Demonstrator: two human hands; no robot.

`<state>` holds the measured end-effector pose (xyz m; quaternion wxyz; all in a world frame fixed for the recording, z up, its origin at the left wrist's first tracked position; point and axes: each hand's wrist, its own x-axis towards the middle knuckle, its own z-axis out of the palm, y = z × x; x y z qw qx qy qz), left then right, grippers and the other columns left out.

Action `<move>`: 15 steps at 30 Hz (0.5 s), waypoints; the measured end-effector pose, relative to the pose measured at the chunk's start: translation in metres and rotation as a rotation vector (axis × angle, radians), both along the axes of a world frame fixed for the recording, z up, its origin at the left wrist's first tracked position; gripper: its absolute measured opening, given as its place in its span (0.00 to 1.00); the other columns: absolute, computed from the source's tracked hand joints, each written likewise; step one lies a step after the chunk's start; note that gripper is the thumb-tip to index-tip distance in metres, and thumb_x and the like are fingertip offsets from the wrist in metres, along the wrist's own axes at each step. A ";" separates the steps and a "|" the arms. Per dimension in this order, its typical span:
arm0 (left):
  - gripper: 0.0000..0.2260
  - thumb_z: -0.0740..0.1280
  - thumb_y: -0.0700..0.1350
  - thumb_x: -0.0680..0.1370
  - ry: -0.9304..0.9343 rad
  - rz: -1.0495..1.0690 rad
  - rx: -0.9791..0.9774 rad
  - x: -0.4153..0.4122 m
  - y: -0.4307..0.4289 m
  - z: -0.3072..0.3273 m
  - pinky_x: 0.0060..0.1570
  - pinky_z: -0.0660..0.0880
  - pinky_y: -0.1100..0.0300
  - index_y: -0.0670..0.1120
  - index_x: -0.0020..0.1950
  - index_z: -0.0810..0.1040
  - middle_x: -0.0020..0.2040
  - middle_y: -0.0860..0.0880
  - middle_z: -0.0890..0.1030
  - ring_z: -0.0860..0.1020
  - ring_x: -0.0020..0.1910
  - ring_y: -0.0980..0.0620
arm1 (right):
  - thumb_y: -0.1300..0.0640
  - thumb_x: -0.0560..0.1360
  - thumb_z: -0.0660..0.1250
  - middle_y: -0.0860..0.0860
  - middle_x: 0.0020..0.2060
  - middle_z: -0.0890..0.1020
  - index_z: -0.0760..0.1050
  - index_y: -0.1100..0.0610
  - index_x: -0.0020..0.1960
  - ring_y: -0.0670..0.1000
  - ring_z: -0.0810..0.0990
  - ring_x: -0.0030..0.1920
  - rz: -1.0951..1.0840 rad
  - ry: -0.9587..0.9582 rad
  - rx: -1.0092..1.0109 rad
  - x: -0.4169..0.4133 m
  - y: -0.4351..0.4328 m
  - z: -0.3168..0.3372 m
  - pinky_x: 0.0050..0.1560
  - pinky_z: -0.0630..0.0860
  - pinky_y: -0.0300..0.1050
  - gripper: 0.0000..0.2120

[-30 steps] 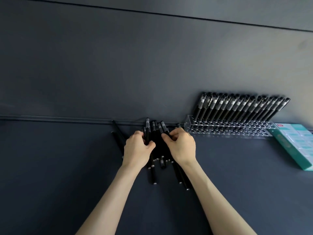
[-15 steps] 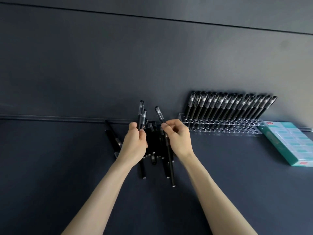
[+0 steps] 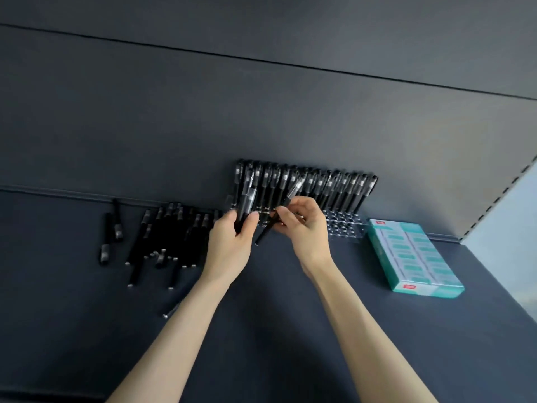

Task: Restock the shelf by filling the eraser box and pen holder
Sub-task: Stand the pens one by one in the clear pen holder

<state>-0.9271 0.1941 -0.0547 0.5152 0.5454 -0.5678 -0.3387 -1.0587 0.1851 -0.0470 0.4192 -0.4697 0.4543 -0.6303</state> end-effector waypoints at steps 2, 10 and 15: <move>0.21 0.65 0.54 0.78 0.018 -0.020 0.029 -0.030 0.012 -0.003 0.35 0.67 0.56 0.35 0.42 0.71 0.31 0.46 0.71 0.69 0.30 0.52 | 0.68 0.75 0.65 0.53 0.41 0.74 0.69 0.57 0.53 0.49 0.77 0.43 0.008 -0.046 -0.003 -0.027 0.010 0.003 0.43 0.81 0.45 0.10; 0.16 0.67 0.48 0.77 0.088 -0.127 0.119 -0.096 0.029 -0.013 0.28 0.57 0.59 0.41 0.34 0.70 0.24 0.55 0.63 0.61 0.26 0.54 | 0.72 0.76 0.60 0.57 0.42 0.77 0.59 0.48 0.72 0.55 0.82 0.46 0.080 -0.101 -0.025 -0.101 0.029 0.005 0.46 0.81 0.48 0.31; 0.16 0.67 0.47 0.77 0.100 -0.214 0.149 -0.117 0.023 -0.018 0.28 0.58 0.62 0.34 0.41 0.74 0.27 0.53 0.64 0.61 0.26 0.55 | 0.72 0.76 0.60 0.57 0.42 0.78 0.60 0.48 0.72 0.53 0.82 0.44 0.063 -0.070 -0.031 -0.122 0.022 0.004 0.43 0.81 0.47 0.31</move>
